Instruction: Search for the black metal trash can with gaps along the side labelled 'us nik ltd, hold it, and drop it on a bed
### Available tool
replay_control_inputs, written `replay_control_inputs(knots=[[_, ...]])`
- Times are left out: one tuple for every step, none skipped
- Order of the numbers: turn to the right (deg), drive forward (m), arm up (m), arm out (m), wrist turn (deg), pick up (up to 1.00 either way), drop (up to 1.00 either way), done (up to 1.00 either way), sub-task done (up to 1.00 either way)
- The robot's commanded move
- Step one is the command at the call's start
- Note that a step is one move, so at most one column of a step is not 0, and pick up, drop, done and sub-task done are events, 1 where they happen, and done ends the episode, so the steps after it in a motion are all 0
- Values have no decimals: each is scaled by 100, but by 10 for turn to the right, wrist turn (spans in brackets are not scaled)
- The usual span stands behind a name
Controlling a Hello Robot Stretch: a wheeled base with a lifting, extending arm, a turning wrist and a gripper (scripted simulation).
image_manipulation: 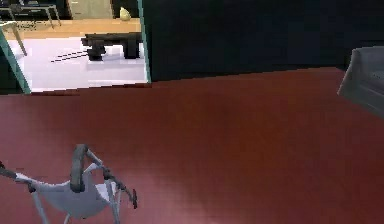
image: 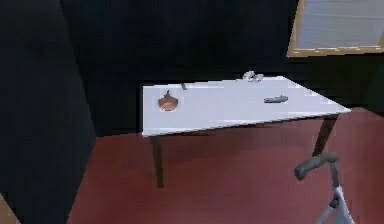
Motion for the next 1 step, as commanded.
replay_control_inputs(knots=[[0,60,0,0,0,0,0,0,0]])
